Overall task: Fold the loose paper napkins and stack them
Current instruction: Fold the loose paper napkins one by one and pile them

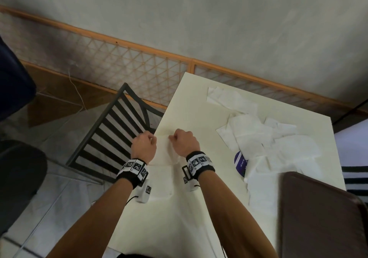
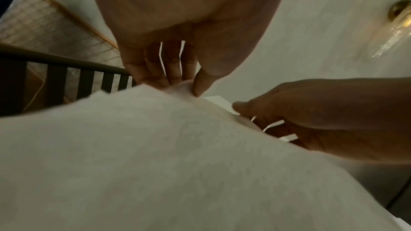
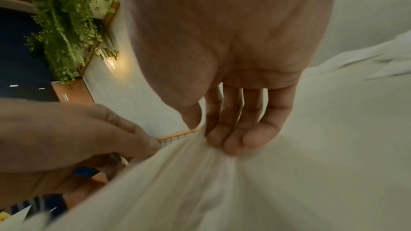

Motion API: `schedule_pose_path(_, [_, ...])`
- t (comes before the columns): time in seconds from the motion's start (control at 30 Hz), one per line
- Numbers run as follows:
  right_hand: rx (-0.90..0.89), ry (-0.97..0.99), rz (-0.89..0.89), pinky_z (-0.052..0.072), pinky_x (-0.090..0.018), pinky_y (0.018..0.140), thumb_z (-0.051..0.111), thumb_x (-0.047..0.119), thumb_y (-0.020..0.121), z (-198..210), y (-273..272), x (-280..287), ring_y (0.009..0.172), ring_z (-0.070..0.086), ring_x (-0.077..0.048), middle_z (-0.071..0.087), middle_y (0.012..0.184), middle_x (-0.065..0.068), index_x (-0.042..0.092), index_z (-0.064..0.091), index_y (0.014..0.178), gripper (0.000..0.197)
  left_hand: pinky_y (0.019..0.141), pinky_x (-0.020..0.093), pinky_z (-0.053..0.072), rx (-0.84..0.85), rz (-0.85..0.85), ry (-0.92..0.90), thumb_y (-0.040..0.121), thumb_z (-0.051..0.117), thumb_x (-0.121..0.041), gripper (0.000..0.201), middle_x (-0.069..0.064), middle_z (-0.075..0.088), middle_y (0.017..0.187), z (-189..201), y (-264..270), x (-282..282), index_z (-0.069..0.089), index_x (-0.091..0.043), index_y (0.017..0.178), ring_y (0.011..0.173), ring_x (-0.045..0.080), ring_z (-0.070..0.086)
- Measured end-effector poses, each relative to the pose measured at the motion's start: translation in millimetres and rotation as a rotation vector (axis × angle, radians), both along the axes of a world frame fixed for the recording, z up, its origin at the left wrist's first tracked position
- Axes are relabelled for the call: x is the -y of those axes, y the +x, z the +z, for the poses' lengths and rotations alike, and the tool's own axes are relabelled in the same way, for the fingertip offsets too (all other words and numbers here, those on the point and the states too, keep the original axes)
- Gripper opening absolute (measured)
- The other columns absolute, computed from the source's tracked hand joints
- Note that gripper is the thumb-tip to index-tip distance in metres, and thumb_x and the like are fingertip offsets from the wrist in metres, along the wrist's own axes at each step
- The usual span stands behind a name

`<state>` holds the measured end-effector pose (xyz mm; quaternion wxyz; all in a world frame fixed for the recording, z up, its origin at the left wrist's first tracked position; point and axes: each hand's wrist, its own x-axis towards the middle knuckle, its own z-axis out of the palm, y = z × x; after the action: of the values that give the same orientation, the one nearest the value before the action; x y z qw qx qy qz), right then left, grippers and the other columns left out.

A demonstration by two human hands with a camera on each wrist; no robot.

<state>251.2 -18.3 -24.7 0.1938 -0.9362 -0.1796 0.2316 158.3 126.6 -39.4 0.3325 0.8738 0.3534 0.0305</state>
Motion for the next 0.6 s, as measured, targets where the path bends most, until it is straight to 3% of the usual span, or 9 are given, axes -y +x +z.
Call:
schedule_pose_path(0.07, [0.146,-0.029,-0.052,0.055,-0.051,0.093,0.044,0.043,0.108,2,17,12,0.115,0.062,-0.043,0.065,0.121,-0.017,0.01,0.059,0.12,0.038,0.09,0.045,0.057,0.038,-0.006,0.035,0.104,0.067,-0.027,0.02,0.008,0.067,0.117,4,-2,2,0.066,-0.015,0.12,0.112,0.029,0.063])
schedule_pose_path(0.13, [0.232,-0.151,-0.15,0.049,-0.06,0.107,0.051,0.043,0.1,6,42,34,0.135,0.05,-0.046,0.056,0.14,-0.019,0.011,0.053,0.135,0.047,0.094,0.043,0.055,0.078,-0.013,0.066,0.102,0.07,-0.028,0.028,0.005,0.064,0.125,9,-6,3,0.063,-0.018,0.127,0.119,0.026,0.059])
schedule_pose_path(0.2, [0.156,-0.311,-0.257,0.032,-0.07,0.121,0.06,0.045,0.095,5,70,62,0.156,0.026,-0.052,0.029,0.168,-0.023,0.017,0.036,0.157,0.072,0.092,0.038,0.054,0.151,-0.024,0.062,0.101,0.072,-0.027,0.027,0.0,0.065,0.122,16,-8,4,0.063,-0.02,0.126,0.116,0.022,0.06])
schedule_pose_path(0.23, [0.102,-0.358,-0.316,0.029,-0.072,0.122,0.064,0.045,0.095,2,80,76,0.158,0.02,-0.055,0.02,0.172,-0.023,0.019,0.028,0.161,0.08,0.091,0.035,0.054,0.199,-0.038,0.058,0.1,0.073,-0.025,0.026,-0.001,0.066,0.119,19,-10,5,0.063,-0.02,0.124,0.113,0.02,0.062])
schedule_pose_path(0.3, [0.09,-0.382,-0.398,0.043,-0.068,0.115,0.066,0.036,0.098,-8,89,101,0.151,0.035,-0.053,0.031,0.164,-0.024,0.014,0.033,0.157,0.071,0.091,0.031,0.053,0.29,-0.067,0.02,0.099,0.074,-0.021,0.024,-0.003,0.068,0.116,28,-13,11,0.065,-0.018,0.121,0.109,0.015,0.064])
schedule_pose_path(0.4, [0.299,-0.403,-0.31,0.057,-0.055,0.1,0.055,0.011,0.104,-19,85,130,0.128,0.06,-0.039,0.054,0.139,-0.019,0.002,0.053,0.14,0.037,0.091,0.03,0.055,0.365,-0.105,-0.04,0.099,0.076,-0.019,0.021,-0.009,0.07,0.112,36,-18,22,0.066,-0.021,0.117,0.105,0.011,0.067])
schedule_pose_path(0.5, [0.262,-0.391,-0.238,0.056,-0.047,0.101,0.051,0.002,0.105,-3,81,144,0.123,0.064,-0.039,0.058,0.134,-0.021,-0.004,0.059,0.133,0.03,0.083,0.032,0.06,0.44,-0.18,-0.085,0.098,0.075,-0.015,0.015,-0.013,0.073,0.104,44,-20,36,0.068,-0.023,0.109,0.098,0.008,0.069])
schedule_pose_path(0.6, [0.165,-0.406,-0.181,0.053,-0.041,0.103,0.053,0.007,0.105,19,53,144,0.125,0.065,-0.041,0.059,0.135,-0.022,-0.001,0.059,0.132,0.028,0.079,0.025,0.06,0.468,-0.314,-0.172,0.099,0.074,-0.01,0.011,-0.016,0.074,0.097,53,-22,57,0.072,-0.021,0.101,0.092,0.008,0.072])
